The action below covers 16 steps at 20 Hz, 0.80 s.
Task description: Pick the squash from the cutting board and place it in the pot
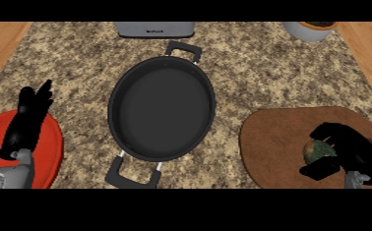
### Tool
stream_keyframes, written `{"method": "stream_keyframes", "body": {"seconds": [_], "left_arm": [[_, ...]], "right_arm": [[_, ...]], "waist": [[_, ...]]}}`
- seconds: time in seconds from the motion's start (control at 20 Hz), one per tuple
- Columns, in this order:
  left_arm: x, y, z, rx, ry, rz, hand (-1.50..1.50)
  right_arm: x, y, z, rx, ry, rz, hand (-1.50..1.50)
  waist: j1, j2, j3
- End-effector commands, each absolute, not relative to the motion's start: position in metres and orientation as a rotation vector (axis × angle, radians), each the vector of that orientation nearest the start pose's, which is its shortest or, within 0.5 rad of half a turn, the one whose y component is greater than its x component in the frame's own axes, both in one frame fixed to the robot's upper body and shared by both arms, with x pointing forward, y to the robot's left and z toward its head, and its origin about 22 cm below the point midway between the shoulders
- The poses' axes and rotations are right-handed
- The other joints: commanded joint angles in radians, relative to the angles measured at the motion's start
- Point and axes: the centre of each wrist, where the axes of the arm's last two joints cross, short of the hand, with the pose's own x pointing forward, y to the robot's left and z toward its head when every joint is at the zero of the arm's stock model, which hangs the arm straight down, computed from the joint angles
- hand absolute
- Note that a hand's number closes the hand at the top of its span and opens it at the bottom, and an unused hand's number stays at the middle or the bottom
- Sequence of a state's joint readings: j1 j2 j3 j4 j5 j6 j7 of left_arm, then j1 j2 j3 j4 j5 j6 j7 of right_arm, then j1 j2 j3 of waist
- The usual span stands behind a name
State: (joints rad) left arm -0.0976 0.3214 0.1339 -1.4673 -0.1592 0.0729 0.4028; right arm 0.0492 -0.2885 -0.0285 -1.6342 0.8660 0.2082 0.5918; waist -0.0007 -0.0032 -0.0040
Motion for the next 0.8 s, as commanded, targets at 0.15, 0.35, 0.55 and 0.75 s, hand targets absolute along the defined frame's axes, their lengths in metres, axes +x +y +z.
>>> {"method": "stream_keyframes", "body": {"seconds": [0.15, 0.35, 0.55, 0.75], "left_arm": [[0.261, 0.33, 0.042, 0.535, -1.152, -0.096, 0.0], [0.276, 0.329, 0.027, 0.538, -1.15, -0.092, 0.0], [0.259, 0.327, 0.023, 0.536, -1.17, -0.102, 0.0], [0.253, 0.326, 0.026, 0.546, -1.154, -0.098, 0.0]], "right_arm": [[0.238, -0.298, 0.02, -1.109, -0.803, 0.736, 1.5], [0.237, -0.301, 0.047, -1.172, -0.816, 0.734, 1.5], [0.19, -0.271, 0.037, -1.097, -0.903, 0.881, 1.5], [0.167, -0.257, 0.053, -1.052, -0.982, 1.063, 1.5]], "waist": [[0.003, 0.003, 0.004], [-0.002, 0.003, 0.004], [-0.008, 0.0, 0.004], [-0.01, -0.001, 0.004]]}}
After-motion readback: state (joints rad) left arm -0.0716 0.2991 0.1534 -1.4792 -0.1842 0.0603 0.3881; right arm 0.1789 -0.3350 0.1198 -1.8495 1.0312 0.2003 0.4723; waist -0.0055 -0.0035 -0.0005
